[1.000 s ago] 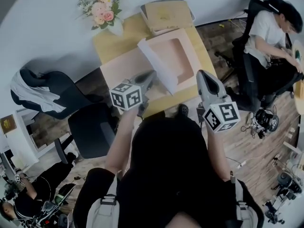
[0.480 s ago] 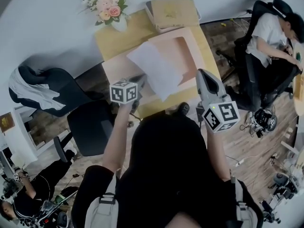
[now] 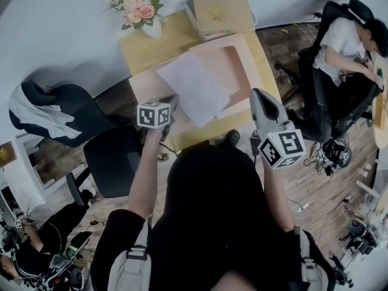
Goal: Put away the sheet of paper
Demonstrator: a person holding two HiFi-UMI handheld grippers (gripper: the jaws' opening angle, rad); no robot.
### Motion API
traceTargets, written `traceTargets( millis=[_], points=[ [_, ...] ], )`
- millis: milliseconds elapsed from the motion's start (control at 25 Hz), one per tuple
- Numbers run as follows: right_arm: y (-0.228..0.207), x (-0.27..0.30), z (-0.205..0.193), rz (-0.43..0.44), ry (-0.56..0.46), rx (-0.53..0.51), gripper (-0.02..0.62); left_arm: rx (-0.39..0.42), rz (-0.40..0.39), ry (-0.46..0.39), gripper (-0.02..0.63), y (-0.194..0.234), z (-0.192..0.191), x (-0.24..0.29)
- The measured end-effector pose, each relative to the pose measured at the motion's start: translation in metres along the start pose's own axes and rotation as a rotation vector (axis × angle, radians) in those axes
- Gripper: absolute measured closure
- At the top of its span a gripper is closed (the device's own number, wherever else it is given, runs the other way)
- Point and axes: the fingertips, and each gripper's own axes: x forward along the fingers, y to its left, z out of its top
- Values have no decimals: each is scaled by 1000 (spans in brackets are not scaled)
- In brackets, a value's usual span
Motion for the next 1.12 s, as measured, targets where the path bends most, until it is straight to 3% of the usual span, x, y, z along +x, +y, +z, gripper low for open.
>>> traceTargets(
  millis=[520,800,1120],
  points=[
    [-9,-7,-5,-17,7,13,592,-34,77,4,597,31,-4,-2],
    [-10,-16,-11,-30,25,14,592,-39,48,10,597,14,-2,19],
    [-28,-48,-21,-101,40,24,592,-69,-1,-12,597,-15,3,57]
  ],
)
